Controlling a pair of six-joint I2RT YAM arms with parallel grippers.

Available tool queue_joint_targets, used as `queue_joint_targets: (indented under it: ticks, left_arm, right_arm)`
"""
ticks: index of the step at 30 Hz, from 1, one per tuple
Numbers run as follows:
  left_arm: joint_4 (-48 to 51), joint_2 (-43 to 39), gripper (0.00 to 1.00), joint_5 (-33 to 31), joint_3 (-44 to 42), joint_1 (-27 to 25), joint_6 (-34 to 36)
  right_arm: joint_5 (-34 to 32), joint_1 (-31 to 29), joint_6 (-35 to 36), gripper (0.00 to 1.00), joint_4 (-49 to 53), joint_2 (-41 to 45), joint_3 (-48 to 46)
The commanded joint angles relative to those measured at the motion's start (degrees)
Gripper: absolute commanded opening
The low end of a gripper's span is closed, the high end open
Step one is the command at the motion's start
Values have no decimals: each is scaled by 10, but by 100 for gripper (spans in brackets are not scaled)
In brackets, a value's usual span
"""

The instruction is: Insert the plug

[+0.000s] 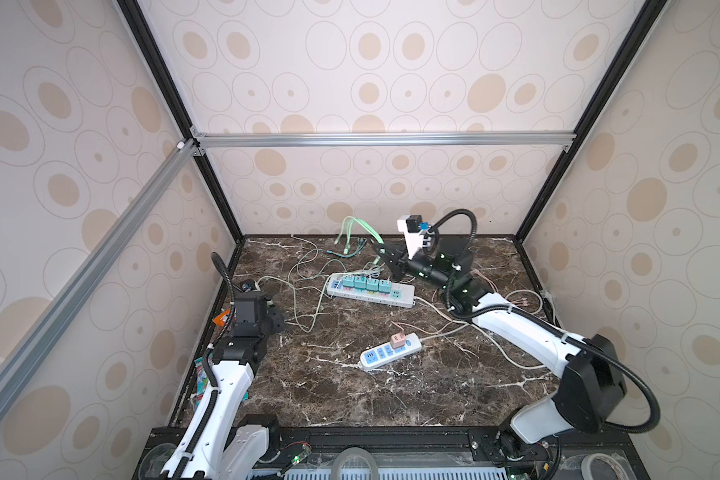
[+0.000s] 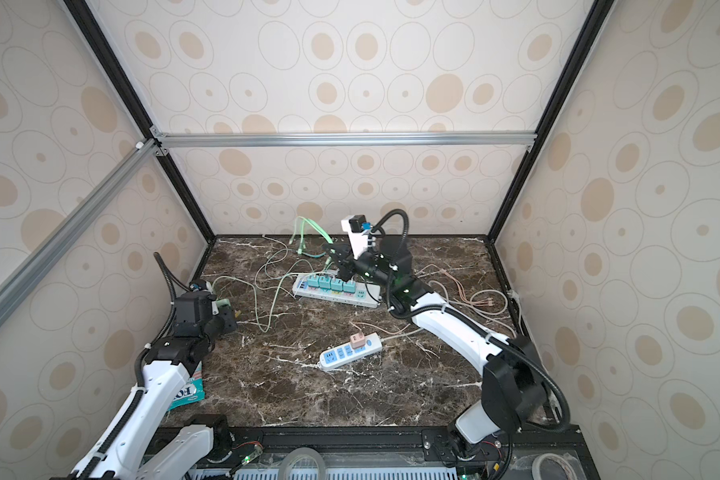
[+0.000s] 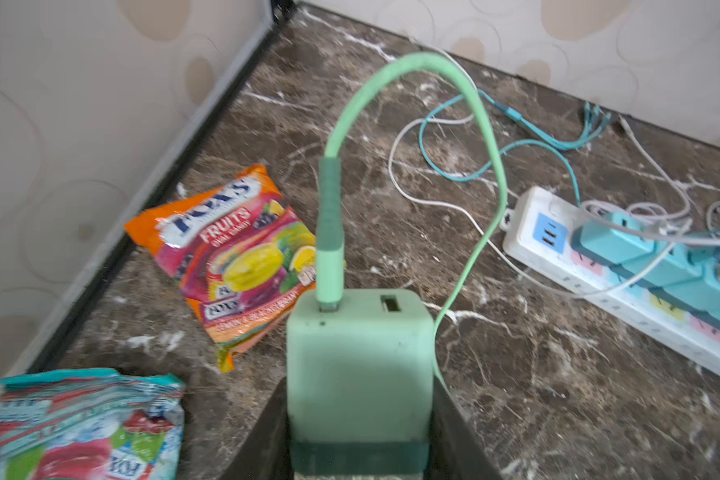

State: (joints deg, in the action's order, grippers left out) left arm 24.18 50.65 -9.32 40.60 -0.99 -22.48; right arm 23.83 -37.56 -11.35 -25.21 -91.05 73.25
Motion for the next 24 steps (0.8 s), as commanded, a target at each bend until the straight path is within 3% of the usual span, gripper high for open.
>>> queue_joint_targets:
  ticks: [1,6,10,12,14,16,17,18,21,24]
  left_arm:
    - [29,-13,0,-78,25,4,7]
    - [31,-17,0,-80,25,7,1]
    - [37,-17,0,-70,27,8,-2]
    - [47,-13,0,-60,31,8,0]
    - [57,-10,0,-56,35,7,4]
    - [57,-11,0,-56,36,9,3]
    - [57,-13,0,-54,38,8,5]
    - [59,-10,0,-55,41,8,6]
    - [59,1,0,-43,46,8,10]
    - [48,9,0,10,47,6,21]
  right_arm:
    - [-6,-34,25,0,20,-78,76]
    - [-60,-68,8,0,36,-240,238]
    - [-128,-93,13,0,113,-388,406]
    - [-146,-98,14,6,173,-450,485]
    - [-140,-99,6,26,263,-497,570]
    - [-109,-98,28,62,349,-513,628]
    - [-98,-97,43,85,374,-508,632]
    - [-95,-97,61,99,400,-494,625]
    - [-83,-96,117,98,448,-425,553]
    - [-52,-87,148,98,461,-331,455]
